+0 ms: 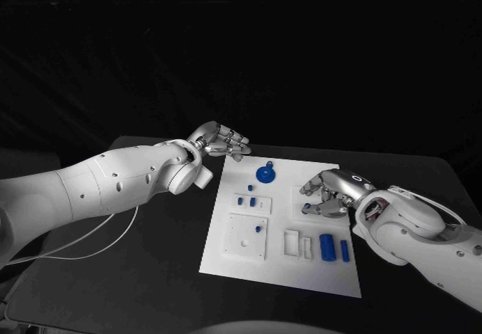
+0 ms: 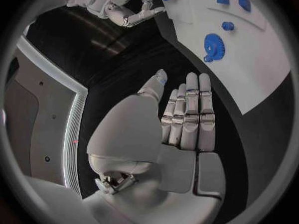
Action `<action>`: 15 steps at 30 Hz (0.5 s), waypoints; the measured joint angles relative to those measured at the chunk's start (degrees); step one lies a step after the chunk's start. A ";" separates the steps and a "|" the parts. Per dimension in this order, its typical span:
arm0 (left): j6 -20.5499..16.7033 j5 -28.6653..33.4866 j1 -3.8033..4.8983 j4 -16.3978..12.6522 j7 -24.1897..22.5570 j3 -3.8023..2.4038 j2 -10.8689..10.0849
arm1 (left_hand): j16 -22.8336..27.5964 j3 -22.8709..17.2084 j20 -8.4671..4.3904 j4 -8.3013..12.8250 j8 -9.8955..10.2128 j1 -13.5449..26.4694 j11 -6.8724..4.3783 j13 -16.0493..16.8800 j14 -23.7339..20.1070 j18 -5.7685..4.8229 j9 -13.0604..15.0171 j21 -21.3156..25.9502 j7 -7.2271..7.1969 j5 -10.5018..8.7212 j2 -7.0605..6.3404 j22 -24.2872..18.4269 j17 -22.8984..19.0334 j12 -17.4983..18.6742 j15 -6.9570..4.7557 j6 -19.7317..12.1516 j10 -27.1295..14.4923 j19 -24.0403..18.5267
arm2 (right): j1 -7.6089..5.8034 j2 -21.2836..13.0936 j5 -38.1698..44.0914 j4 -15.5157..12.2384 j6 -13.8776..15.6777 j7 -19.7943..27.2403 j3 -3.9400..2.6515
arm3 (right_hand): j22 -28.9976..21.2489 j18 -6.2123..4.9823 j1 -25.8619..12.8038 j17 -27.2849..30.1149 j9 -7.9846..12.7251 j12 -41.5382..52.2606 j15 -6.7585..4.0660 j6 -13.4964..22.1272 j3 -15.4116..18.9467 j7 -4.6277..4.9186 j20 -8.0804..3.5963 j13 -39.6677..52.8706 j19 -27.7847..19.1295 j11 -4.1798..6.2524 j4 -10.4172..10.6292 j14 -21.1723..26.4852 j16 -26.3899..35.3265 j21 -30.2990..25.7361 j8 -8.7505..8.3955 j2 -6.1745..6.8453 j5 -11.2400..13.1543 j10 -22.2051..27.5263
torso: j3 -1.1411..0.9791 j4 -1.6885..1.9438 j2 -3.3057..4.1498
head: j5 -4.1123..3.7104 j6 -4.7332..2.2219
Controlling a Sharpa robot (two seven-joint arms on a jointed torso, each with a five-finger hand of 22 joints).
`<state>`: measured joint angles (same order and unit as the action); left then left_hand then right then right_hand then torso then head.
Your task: Assemble the parts on the task board
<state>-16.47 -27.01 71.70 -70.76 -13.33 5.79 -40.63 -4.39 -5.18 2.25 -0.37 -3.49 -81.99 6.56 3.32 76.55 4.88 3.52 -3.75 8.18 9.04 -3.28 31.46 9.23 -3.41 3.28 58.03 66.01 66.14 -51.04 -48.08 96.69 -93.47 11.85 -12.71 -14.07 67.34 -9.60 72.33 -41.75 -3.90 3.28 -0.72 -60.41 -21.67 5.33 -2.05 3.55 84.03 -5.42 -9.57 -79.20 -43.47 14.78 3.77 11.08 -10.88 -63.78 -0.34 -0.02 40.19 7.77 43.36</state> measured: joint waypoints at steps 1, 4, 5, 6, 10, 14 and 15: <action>0.09 0.01 -0.01 0.05 -0.01 0.00 0.01 | 0.00 0.00 0.00 0.00 0.00 0.00 0.00 0.00 0.00 0.00 0.00 0.00 0.00 0.00 0.00 -0.02 0.00 0.00 0.00 0.00 0.00 0.00 | 0.03 -0.01 0.37 0.10 -0.64 -0.19 -0.01 | -0.05 0.07 0.00 0.00 0.00 0.00 0.00 0.03 0.00 -0.02 0.00 0.00 0.00 0.00 0.00 0.00 0.00 0.00 0.00 0.00 0.00 0.00 | 0.01 0.00 0.01 | 0.00 0.05; 0.26 0.05 -0.03 0.15 -0.03 0.00 -0.03 | 0.00 0.00 0.00 0.00 0.00 0.00 0.00 0.00 0.00 0.00 0.00 0.00 0.00 0.00 0.00 -0.02 0.00 0.00 0.00 0.00 0.00 0.00 | 0.10 -0.05 1.13 0.30 -1.83 -0.61 -0.01 | -0.15 0.20 0.00 0.08 0.00 0.00 0.00 0.04 0.00 -0.02 0.00 0.00 0.00 0.08 0.00 0.00 0.00 -0.30 0.00 0.00 0.00 -0.08 | 0.04 0.01 0.00 | 0.00 0.16; 0.33 0.06 -0.03 0.18 -0.04 0.00 -0.06 | 0.00 0.00 0.00 0.00 0.00 0.00 0.00 0.00 0.00 0.00 0.00 0.00 0.00 0.00 0.00 -0.02 0.00 0.00 0.00 0.00 0.00 0.00 | 0.13 -0.05 1.40 0.34 -2.26 -0.77 -0.01 | -0.25 0.06 0.00 0.08 0.00 0.00 0.00 0.04 -0.15 -0.01 0.00 0.00 0.00 0.32 0.15 0.00 0.00 -0.31 0.00 0.00 0.00 -0.59 | 0.04 0.02 0.00 | -0.03 0.20; 0.36 0.07 -0.04 0.21 -0.05 0.00 -0.09 | 0.00 0.00 0.00 0.00 0.00 0.00 0.00 0.00 0.00 0.00 0.00 0.00 0.00 0.00 0.00 -0.02 0.00 0.00 0.00 0.00 0.00 0.00 | 0.16 -0.05 1.61 0.36 -2.56 -0.89 -0.02 | -0.25 -0.04 0.00 0.08 0.00 0.00 0.00 0.03 -0.44 0.00 0.00 0.00 0.00 0.40 0.24 0.00 0.00 -0.31 0.00 0.00 0.00 -1.07 | 0.04 0.02 0.00 | -0.04 0.24; 0.49 0.13 -0.04 0.28 -0.07 0.00 -0.15 | 0.00 0.00 0.00 0.00 0.00 0.00 0.00 0.00 0.00 0.00 0.00 0.00 0.00 0.00 0.00 -0.02 0.00 0.00 0.00 0.00 0.00 0.00 | 0.43 0.04 2.44 0.39 -3.63 -1.29 -0.04 | -0.21 -0.10 -0.48 0.08 0.00 0.00 -0.26 -1.53 -3.81 0.11 0.01 -0.05 0.00 0.95 0.00 -0.25 0.02 -0.31 0.00 -0.48 0.22 -3.25 | 0.04 0.04 0.00 | -0.12 0.36; 0.59 0.17 -0.04 0.28 -0.10 0.00 -0.15 | 0.00 0.00 0.00 0.00 0.00 0.00 0.00 0.00 -0.21 0.00 0.00 0.00 0.00 0.00 0.00 -0.16 0.00 0.00 0.21 0.00 0.00 0.00 | 0.74 0.19 3.11 0.58 -4.34 -1.62 -0.03 | 0.06 -0.11 -1.41 -0.05 0.00 0.00 -0.74 -2.62 -8.81 0.09 -0.42 -0.05 0.01 1.57 -0.35 -0.33 0.03 0.41 0.00 -0.17 1.40 -4.66 | 0.06 0.07 -0.01 | -0.15 0.47; 0.61 0.18 -0.04 0.28 -0.11 0.00 -0.14 | 0.00 0.00 0.00 0.00 0.00 0.00 0.00 0.00 -0.21 0.00 0.00 0.00 0.00 0.00 0.00 -0.16 0.00 0.00 0.21 0.00 0.00 0.00 | 0.78 0.22 3.24 0.65 -4.44 -1.69 -0.03 | 0.06 -0.10 -1.56 -0.09 0.00 0.00 -0.83 -2.85 -9.52 0.25 -0.47 -0.05 -0.04 1.64 -0.31 -0.42 0.03 0.42 0.00 -0.33 1.80 -5.06 | 0.07 0.07 -0.01 | -0.15 0.48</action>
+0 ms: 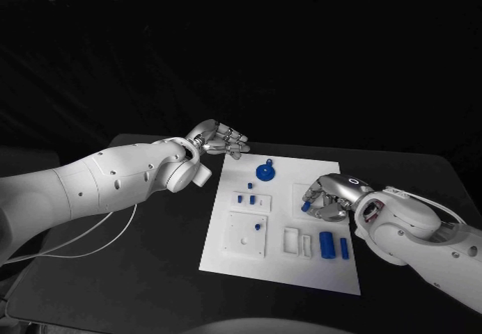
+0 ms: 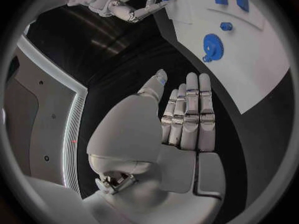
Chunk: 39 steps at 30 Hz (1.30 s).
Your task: Assemble the parts on the task board
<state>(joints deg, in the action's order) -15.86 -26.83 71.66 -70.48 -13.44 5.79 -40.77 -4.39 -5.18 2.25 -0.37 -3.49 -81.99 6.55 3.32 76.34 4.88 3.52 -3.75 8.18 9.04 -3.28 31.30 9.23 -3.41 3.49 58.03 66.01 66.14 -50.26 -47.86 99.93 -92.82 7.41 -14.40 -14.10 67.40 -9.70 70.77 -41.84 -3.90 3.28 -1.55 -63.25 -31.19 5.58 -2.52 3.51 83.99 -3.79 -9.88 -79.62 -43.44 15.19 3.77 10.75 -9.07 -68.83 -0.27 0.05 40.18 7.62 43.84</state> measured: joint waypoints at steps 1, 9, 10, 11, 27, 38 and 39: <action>0.03 0.01 0.00 0.00 -0.01 0.00 0.00 | 0.00 0.00 0.00 0.00 0.00 0.00 0.00 0.00 0.00 0.00 0.00 0.00 0.00 0.00 0.00 0.00 0.00 0.00 0.00 0.00 0.00 0.00 | 0.03 0.05 0.16 0.11 -0.10 -0.10 0.00 | 0.08 0.00 -0.06 0.00 0.00 0.00 -0.04 -0.35 -1.06 0.00 -0.05 0.00 -0.05 0.08 0.07 -0.04 0.00 0.31 0.00 -0.06 0.34 -0.45 | 0.00 0.00 0.00 | 0.02 0.04; 0.15 0.06 -0.01 -0.02 -0.03 0.00 -0.08 | 0.00 0.00 0.00 0.00 0.00 0.00 0.00 0.00 0.00 0.00 0.00 0.00 0.00 0.00 0.00 0.01 0.00 0.00 0.00 0.00 0.00 0.00 | 0.15 0.72 0.87 0.64 -0.21 -0.46 0.01 | 0.08 0.08 -0.59 -0.16 0.00 0.00 -0.25 -1.24 -3.82 0.21 -0.25 0.00 0.15 0.21 0.82 -0.25 0.00 1.11 0.00 -0.14 0.86 -1.12 | -0.07 -0.03 -0.01 | 0.18 0.17; 0.16 0.07 -0.01 -0.03 -0.04 0.00 -0.10 | 0.00 0.00 0.00 0.00 0.00 0.00 0.00 0.00 0.00 0.00 0.00 0.00 0.00 0.00 0.00 0.01 0.00 0.00 0.00 0.00 0.00 0.00 | 0.16 0.81 0.91 0.70 -0.21 -0.47 0.01 | 0.08 0.09 -0.59 -0.16 0.00 0.00 -0.39 -1.33 -3.95 0.28 -0.25 0.01 0.14 0.33 0.96 -0.39 0.00 1.11 0.00 -0.14 0.86 -1.23 | -0.06 -0.03 -0.02 | 0.18 0.18; 0.17 0.07 -0.01 -0.03 -0.04 0.00 -0.12 | 0.00 0.00 0.00 0.00 0.00 0.00 0.00 0.00 0.00 0.00 0.00 0.00 0.00 0.00 0.00 0.00 0.00 0.00 0.00 0.00 0.00 0.00 | 0.17 0.93 0.96 0.78 -0.21 -0.49 0.02 | 0.08 0.11 -0.59 -0.16 0.00 0.00 -0.41 -1.43 -3.95 0.17 -0.30 0.01 0.09 0.41 0.95 -0.41 0.01 1.12 0.00 -0.14 0.93 -1.33 | -0.07 -0.03 -0.02 | 0.19 0.18; 0.32 0.11 -0.01 -0.04 -0.08 0.00 -0.17 | 0.00 0.00 0.00 0.00 0.00 0.00 0.00 0.00 0.00 0.00 0.05 0.00 0.00 0.00 0.00 -0.29 0.01 0.00 0.00 0.00 0.00 0.00 | 0.23 2.21 1.64 1.79 0.07 -1.01 0.14 | -0.29 0.94 -1.26 -0.27 -0.03 -0.01 -0.82 -3.29 -3.13 0.00 -0.67 0.01 0.15 1.06 2.07 -0.83 0.13 2.65 0.00 -0.82 1.98 -4.22 | -0.05 -0.03 -0.02 | 0.19 0.37; 0.44 0.13 -0.01 -0.02 -0.09 0.00 -0.25 | 0.00 0.00 0.00 0.00 0.00 0.00 0.00 0.00 0.00 0.00 0.04 0.00 0.00 0.00 0.00 -0.29 0.01 0.00 0.00 0.00 0.00 0.00 | 0.35 2.47 3.09 2.04 1.25 -1.88 0.28 | 1.17 2.83 0.40 -0.49 -0.61 0.02 -2.02 -8.28 -6.09 -0.88 -2.22 0.04 0.05 1.84 -1.06 -1.64 0.19 6.53 -0.29 -2.50 2.19 -8.50 | -0.04 -0.04 -0.02 | 0.25 0.42; 0.45 0.13 -0.01 -0.01 -0.09 0.00 -0.25 | 0.00 0.00 0.00 0.00 0.00 0.00 0.00 0.00 0.00 0.00 0.04 0.00 0.00 0.00 0.00 -0.29 0.01 0.00 0.00 0.00 0.00 0.00 | 0.37 2.49 3.23 2.04 1.44 -1.95 0.29 | 1.46 3.20 0.27 -0.55 -0.72 0.02 -2.16 -8.77 -6.64 -1.03 -2.42 0.05 0.03 1.84 -1.64 -1.78 0.19 7.16 -0.28 -2.63 2.13 -8.51 | -0.04 -0.04 -0.02 | 0.25 0.42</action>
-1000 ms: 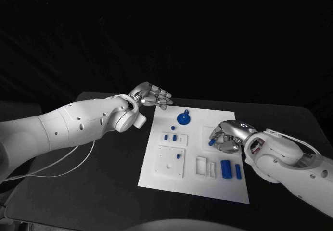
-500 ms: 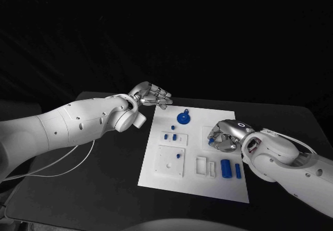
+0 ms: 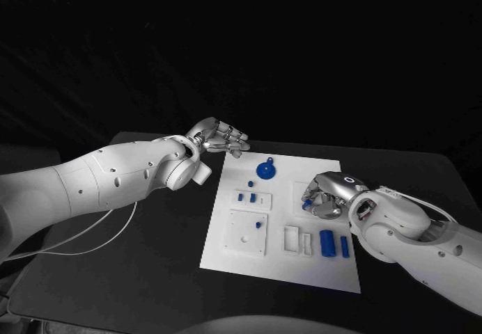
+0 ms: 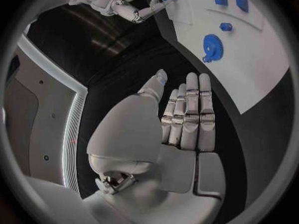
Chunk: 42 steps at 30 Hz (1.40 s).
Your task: Assemble the parts on the task board
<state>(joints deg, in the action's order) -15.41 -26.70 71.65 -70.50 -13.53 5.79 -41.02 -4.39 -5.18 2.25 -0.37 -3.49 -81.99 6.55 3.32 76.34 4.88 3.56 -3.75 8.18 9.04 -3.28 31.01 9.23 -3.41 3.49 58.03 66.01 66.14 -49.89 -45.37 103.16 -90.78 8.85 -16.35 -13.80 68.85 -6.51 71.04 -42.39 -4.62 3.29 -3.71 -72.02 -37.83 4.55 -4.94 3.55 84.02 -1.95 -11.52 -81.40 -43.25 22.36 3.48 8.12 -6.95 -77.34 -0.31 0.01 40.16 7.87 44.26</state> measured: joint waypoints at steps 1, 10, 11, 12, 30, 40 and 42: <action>0.01 0.00 0.00 0.00 0.00 0.00 0.00 | 0.00 0.00 0.00 0.00 0.00 0.00 0.00 0.00 0.00 0.00 0.00 0.00 0.00 0.00 0.00 0.00 0.00 0.00 0.00 0.00 0.00 0.00 | 0.02 0.01 0.16 0.00 0.26 -0.08 0.02 | 0.22 0.03 -0.09 -0.07 -0.02 0.00 -0.09 -0.29 -0.29 -0.10 -0.02 0.00 -0.02 -0.06 -0.30 -0.09 0.00 0.40 0.01 -0.09 -0.17 -0.07 | 0.00 0.00 0.00 | -0.01 0.00; 0.09 0.01 0.00 0.30 -0.01 0.00 -0.05 | 0.00 0.00 0.00 0.00 0.00 0.00 0.00 0.00 0.00 0.00 0.00 0.00 0.00 0.00 0.00 0.00 0.00 0.00 0.00 0.00 0.00 0.00 | 0.09 -0.71 0.08 -1.23 2.49 -0.26 -0.01 | 1.02 0.41 -0.85 -0.29 -0.05 -0.01 -0.27 -0.68 -1.58 -0.50 -0.09 0.00 -0.10 0.00 -1.04 -0.32 -0.01 2.30 0.06 -0.83 -0.20 -0.60 | -0.03 -0.04 -0.03 | -0.02 -0.05; 0.09 0.01 0.00 0.37 -0.01 0.00 -0.05 | 0.00 0.00 0.00 0.00 0.00 0.00 0.00 0.00 0.00 0.00 -0.01 0.00 0.00 0.00 0.00 0.00 0.00 0.00 0.00 0.00 0.00 0.00 | 0.10 -0.86 -0.18 -1.46 2.72 -0.25 -0.09 | 1.02 0.43 -0.86 -0.29 -0.06 -0.01 -0.20 -0.68 -1.58 -0.50 -0.10 0.00 -0.10 -0.02 -1.03 -0.39 0.00 2.33 0.06 -0.84 -0.20 -0.62 | -0.03 -0.04 -0.03 | -0.01 -0.09; 0.10 0.01 0.00 0.47 -0.02 0.00 -0.05 | 0.00 0.00 0.00 0.00 0.00 0.00 0.00 0.00 0.00 0.00 -0.01 0.00 0.00 0.00 0.00 0.00 0.00 0.00 0.00 0.00 0.00 0.00 | 0.10 -1.06 -0.65 -1.78 3.02 -0.22 -0.24 | 1.05 0.45 -0.93 -0.29 -0.17 -0.02 -0.20 -0.68 -1.58 -0.50 -0.10 0.00 -0.09 -0.10 -1.03 -0.40 0.09 2.38 0.06 -0.90 -0.20 -0.71 | -0.03 -0.04 -0.03 | -0.01 -0.10; 0.22 0.03 0.00 3.29 -0.17 0.01 0.56 | 0.00 0.00 0.00 0.00 0.00 0.00 0.00 0.00 0.00 0.00 -0.01 0.00 0.00 0.00 0.00 -0.29 0.00 0.00 0.00 0.00 0.00 0.00 | -0.94 0.70 -10.63 -5.78 3.42 2.67 -1.69 | 1.06 0.85 -1.53 -0.85 -0.89 -0.12 -0.28 -0.64 -0.66 -0.48 -0.30 0.00 0.13 -0.29 -1.94 -0.70 0.77 2.13 -0.01 -1.51 0.03 -0.94 | 0.04 -0.04 -0.11 | 0.49 -0.22; 0.15 0.07 0.00 4.23 -0.19 0.02 2.29 | 0.00 0.00 0.00 0.00 0.00 0.00 0.00 0.00 0.00 0.00 -0.02 0.00 0.00 0.00 0.00 -0.28 0.00 0.00 0.00 0.00 0.00 0.00 | -1.10 7.41 -7.46 -5.51 3.18 3.69 2.32 | 1.29 0.73 -1.44 -0.91 -1.22 0.02 -0.39 -0.55 -0.27 -0.41 -0.28 0.00 0.13 -0.17 -1.99 -0.60 0.78 2.14 -0.06 -1.58 -0.16 -1.17 | 0.28 0.14 -0.52 | 0.48 -0.13; 0.15 0.12 0.00 4.50 -0.20 0.02 2.56 | 0.00 0.00 0.00 0.00 0.00 0.00 0.00 0.00 0.00 0.00 -0.02 0.00 0.00 0.00 0.00 -0.35 0.00 0.00 0.00 0.00 0.00 0.00 | -1.20 8.39 -6.45 -5.60 3.18 3.77 3.11 | 1.32 0.73 -1.44 -0.91 -1.23 0.02 -0.39 -0.55 -0.26 -0.40 -0.28 0.00 0.13 -0.17 -2.00 -0.59 0.78 2.14 -0.07 -1.58 -0.16 -1.17 | 0.34 0.15 -0.57 | 0.55 -0.05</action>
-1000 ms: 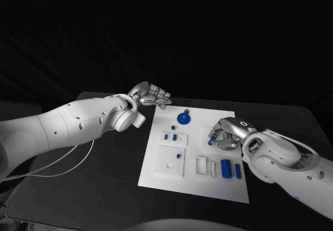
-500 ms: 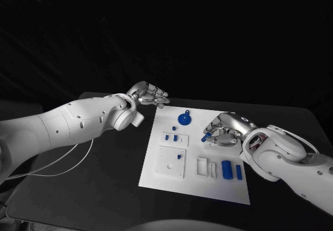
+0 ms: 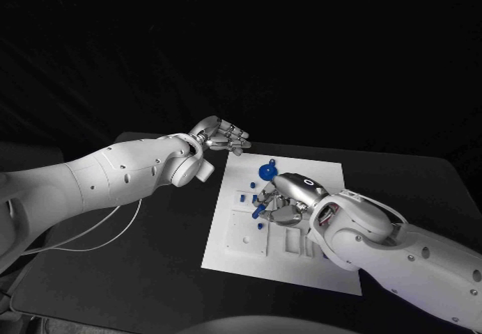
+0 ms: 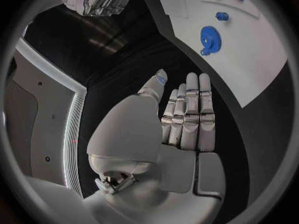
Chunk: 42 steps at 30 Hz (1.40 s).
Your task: Assemble the parts on the task board
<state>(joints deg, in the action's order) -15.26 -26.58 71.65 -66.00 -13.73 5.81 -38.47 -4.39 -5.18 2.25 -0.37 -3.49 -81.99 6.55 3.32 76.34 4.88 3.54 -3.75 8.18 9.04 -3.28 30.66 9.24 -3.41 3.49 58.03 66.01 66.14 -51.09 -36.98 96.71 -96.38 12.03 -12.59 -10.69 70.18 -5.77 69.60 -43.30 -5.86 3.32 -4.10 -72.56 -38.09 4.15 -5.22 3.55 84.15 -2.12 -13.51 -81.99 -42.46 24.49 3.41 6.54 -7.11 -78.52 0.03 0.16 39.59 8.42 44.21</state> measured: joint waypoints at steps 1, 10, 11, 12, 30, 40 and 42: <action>0.00 0.04 0.00 0.13 0.00 0.00 0.17 | 0.00 0.00 0.00 0.00 0.00 0.00 0.00 0.00 0.00 0.00 0.00 0.00 0.00 0.00 0.00 0.00 0.00 0.00 0.00 0.00 0.00 0.00 | -0.01 0.55 0.66 -0.06 0.00 0.05 0.53 | 0.00 0.00 0.00 0.00 0.00 0.00 0.00 0.00 0.00 0.00 0.00 0.00 0.00 0.00 0.00 0.00 0.00 0.00 -0.03 0.00 0.00 0.00 | 0.01 0.03 -0.03 | 0.08 0.03; 0.05 0.25 0.00 0.43 -0.02 0.05 0.75 | 0.00 0.00 0.00 0.00 0.00 0.28 0.00 0.00 0.00 0.00 0.00 0.00 0.00 0.00 0.28 -0.05 0.00 0.00 0.00 0.00 0.00 0.00 | -0.03 2.28 4.39 0.23 -0.26 0.16 3.58 | 0.23 0.03 0.01 0.00 -0.11 0.00 0.00 0.06 0.01 0.14 0.01 0.00 0.00 0.00 -0.01 0.00 0.20 0.00 0.09 0.01 0.01 -0.01 | 0.02 0.22 -0.07 | 0.63 0.30; 0.05 0.27 0.00 0.45 -0.02 0.05 0.76 | 0.00 0.00 0.00 0.00 0.00 0.28 0.00 0.00 0.00 0.00 0.00 0.00 0.00 0.00 0.28 -0.07 0.00 0.00 0.00 0.00 0.00 0.00 | -0.04 2.31 4.70 0.32 -0.34 0.16 3.87 | 0.24 0.05 0.01 0.00 -0.11 0.00 0.00 -0.01 0.01 0.21 0.01 0.01 0.00 0.00 -0.01 0.00 0.20 0.00 0.09 0.01 0.01 -0.01 | 0.01 0.22 -0.07 | 0.68 0.32; 0.06 0.28 0.00 0.46 -0.02 0.06 0.77 | 0.00 0.00 0.00 0.00 0.00 0.28 0.00 0.00 0.00 0.00 -0.01 0.00 0.00 0.00 0.28 -0.07 0.00 0.00 0.00 0.00 0.00 0.00 | -0.04 2.33 4.97 0.39 -0.45 0.16 4.13 | 0.24 0.05 0.01 0.00 -0.10 0.00 0.00 -0.01 0.02 0.21 0.01 0.01 -0.01 0.00 -0.02 0.00 0.20 0.00 0.09 0.01 0.01 -0.01 | 0.02 0.21 -0.07 | 0.73 0.34; 0.17 0.44 0.00 0.59 -0.02 0.15 0.77 | 0.00 0.00 0.00 0.00 0.00 0.27 0.00 0.00 0.00 0.00 -0.01 0.00 0.00 0.00 0.27 -0.22 0.00 0.00 0.00 0.00 0.00 0.00 | -0.05 3.07 9.40 1.44 -1.91 -0.59 6.65 | 0.88 0.45 0.18 -0.17 -0.06 -0.04 0.02 -0.15 0.25 0.06 0.03 0.02 -0.01 -0.01 -0.25 -0.02 0.20 0.32 0.05 -0.15 0.07 -0.02 | -0.10 0.10 -0.02 | 1.42 1.08; 0.29 0.47 -0.01 0.59 -0.02 0.17 0.71 | 0.00 0.15 0.00 -0.15 0.00 0.27 0.00 0.00 0.00 0.00 -0.01 0.00 0.00 0.00 0.27 -0.35 0.00 0.00 0.00 0.00 0.00 0.00 | -0.04 3.51 10.88 1.89 -1.74 -1.19 7.19 | 1.06 0.51 0.07 -0.17 0.08 -0.13 0.11 -0.13 0.33 0.08 0.03 0.43 0.00 -0.01 -0.33 -0.10 0.20 0.32 -0.13 -0.38 0.24 -0.03 | -0.02 0.13 -0.04 | 1.58 1.28; 0.31 0.47 -0.01 0.59 -0.02 0.17 0.71 | 0.00 0.15 0.00 -0.15 0.00 0.27 0.00 0.00 0.00 0.00 -0.01 0.00 0.00 0.00 0.27 -0.35 0.00 0.00 0.00 0.00 0.00 0.00 | -0.04 3.57 11.08 2.03 -1.78 -1.29 7.37 | 1.08 0.52 0.01 -0.17 0.10 -0.15 0.11 -0.12 0.39 0.08 0.04 0.43 0.00 -0.01 -0.39 -0.10 0.20 0.32 -0.12 -0.44 0.24 -0.03 | -0.02 0.13 -0.05 | 1.63 1.32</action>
<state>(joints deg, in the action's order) -14.95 -26.11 71.64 -65.41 -13.75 5.99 -37.76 -4.39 -5.03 2.25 -0.52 -3.49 -81.72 6.55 3.32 76.34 4.88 3.53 -3.75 8.18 9.04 -3.01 30.31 9.24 -3.41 3.49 58.03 66.01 66.14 -51.13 -33.42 107.78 -94.35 10.25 -13.87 -3.32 71.26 -5.25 69.61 -43.47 -5.76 3.16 -3.99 -72.69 -37.70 4.23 -5.19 3.99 84.15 -2.14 -13.91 -82.09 -42.26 24.82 3.29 6.10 -6.86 -78.54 0.01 0.30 39.54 10.05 45.53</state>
